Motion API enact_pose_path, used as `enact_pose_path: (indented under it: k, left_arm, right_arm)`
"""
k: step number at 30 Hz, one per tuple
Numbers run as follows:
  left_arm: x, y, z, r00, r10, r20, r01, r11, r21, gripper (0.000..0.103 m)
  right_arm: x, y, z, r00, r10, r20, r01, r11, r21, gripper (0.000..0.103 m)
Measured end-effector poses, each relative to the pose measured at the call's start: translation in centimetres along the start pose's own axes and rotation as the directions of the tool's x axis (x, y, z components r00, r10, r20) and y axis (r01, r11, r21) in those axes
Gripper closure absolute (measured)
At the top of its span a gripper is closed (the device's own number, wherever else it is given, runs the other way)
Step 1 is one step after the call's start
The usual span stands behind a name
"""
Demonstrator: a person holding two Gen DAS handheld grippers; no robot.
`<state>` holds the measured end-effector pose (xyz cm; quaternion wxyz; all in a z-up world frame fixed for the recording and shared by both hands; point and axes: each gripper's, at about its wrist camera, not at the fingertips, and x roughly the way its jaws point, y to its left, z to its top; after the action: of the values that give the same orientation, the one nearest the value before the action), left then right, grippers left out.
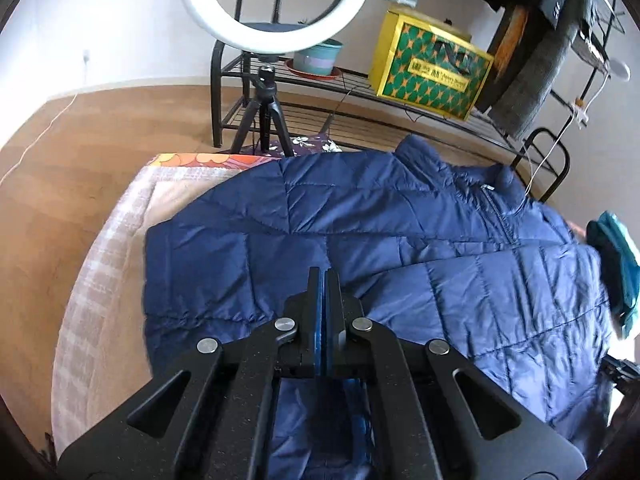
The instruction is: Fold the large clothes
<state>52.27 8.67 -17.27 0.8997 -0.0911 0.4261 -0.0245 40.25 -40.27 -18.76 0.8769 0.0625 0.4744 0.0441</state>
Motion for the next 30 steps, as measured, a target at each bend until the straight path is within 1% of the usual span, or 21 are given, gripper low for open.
enact_pose_path:
  k: [1,2,3,4,5,6,7,8,9,10,12,13,17,20,23,28,30]
  left_arm:
    - [-0.7,0.4,-0.2,1.0,-0.022,-0.006,0.022,1.0,-0.02,0.103]
    - [-1.2,0.7,-0.3,0.998,-0.058,-0.014,0.058,0.997,-0.043,0.103]
    - [-1.6,0.9,-0.7,0.995,-0.091,-0.026,0.089,0.994,-0.065,0.102]
    - [-2.0,0.9,-1.3,0.991,-0.122,-0.048,0.118,0.99,-0.081,0.098]
    - [-2.1,0.6,-1.7,0.989,-0.134,-0.062,0.129,0.989,-0.071,0.083]
    - [-2.1,0.3,-2.1,0.988,-0.139,-0.073,0.135,0.989,-0.057,0.074]
    - [-2.1,-0.1,-2.4,0.986,-0.145,-0.083,0.141,0.989,-0.047,0.068]
    - [-1.8,-0.6,-2.8,0.983,-0.15,-0.102,0.147,0.988,-0.037,0.068]
    - [-1.5,-1.2,-3.1,0.982,-0.148,-0.119,0.147,0.989,-0.023,0.068]
    - [-1.1,-1.7,-3.4,0.982,-0.132,-0.134,0.133,0.991,-0.002,0.068]
    - [0.2,-2.8,-3.8,0.984,-0.081,-0.161,0.09,0.995,0.048,0.086]
    - [0.9,-3.3,-3.9,0.983,-0.054,-0.175,0.066,0.995,0.068,0.098]
    - [2.2,-4.1,-3.6,0.989,-0.001,-0.146,0.017,0.994,0.112,0.102]
    - [2.9,-4.1,-3.0,0.992,0.041,-0.116,-0.027,0.992,0.123,0.102]
    - [3.9,-4.1,-2.6,0.991,0.088,-0.097,-0.073,0.986,0.15,0.103]
    - [5.0,-4.8,-2.7,0.992,0.103,-0.076,-0.085,0.975,0.207,0.103]
    - [5.1,-4.6,-2.2,0.992,0.106,-0.07,-0.092,0.979,0.179,0.103]
  right_arm:
    - [0.0,-0.1,0.0,1.0,0.004,0.0,-0.004,1.0,0.007,0.078]
    - [-0.1,-0.1,0.0,1.0,0.007,-0.001,-0.007,1.0,0.017,0.078]
    - [-0.2,-0.2,-0.1,1.0,0.009,-0.001,-0.009,1.0,0.025,0.078]
    - [-0.4,-0.1,-0.1,1.0,0.009,-0.001,-0.009,1.0,0.026,0.078]
    - [-0.5,-0.1,-0.2,1.0,0.008,0.0,-0.008,1.0,0.022,0.078]
    - [-0.6,0.0,-0.3,1.0,0.005,0.0,-0.005,1.0,0.018,0.078]
    - [-0.7,0.1,-0.4,1.0,0.004,0.0,-0.004,1.0,0.018,0.078]
    - [-0.8,0.1,-0.4,1.0,0.005,0.0,-0.005,1.0,0.02,0.077]
    - [-0.9,0.1,-0.5,1.0,0.007,0.003,-0.007,1.0,0.022,0.077]
    - [-1.0,0.2,-0.5,1.0,0.008,0.007,-0.008,1.0,0.026,0.077]
    - [-1.5,0.2,-0.6,1.0,0.019,0.022,-0.02,0.999,0.03,0.077]
    - [-1.7,0.5,-0.7,0.999,0.035,0.033,-0.036,0.999,0.02,0.077]
    - [-0.9,1.7,-0.4,0.999,0.029,0.024,-0.028,0.999,-0.047,0.077]
    - [0.1,1.9,0.2,1.0,0.014,0.021,-0.013,0.998,-0.059,0.077]
    - [1.1,1.7,1.0,1.0,0.007,0.02,-0.007,0.999,-0.049,0.077]
    - [1.7,1.9,1.2,0.999,-0.019,0.03,0.021,0.999,-0.05,0.077]
    - [1.6,2.0,1.2,0.999,-0.021,0.027,0.023,0.998,-0.055,0.077]
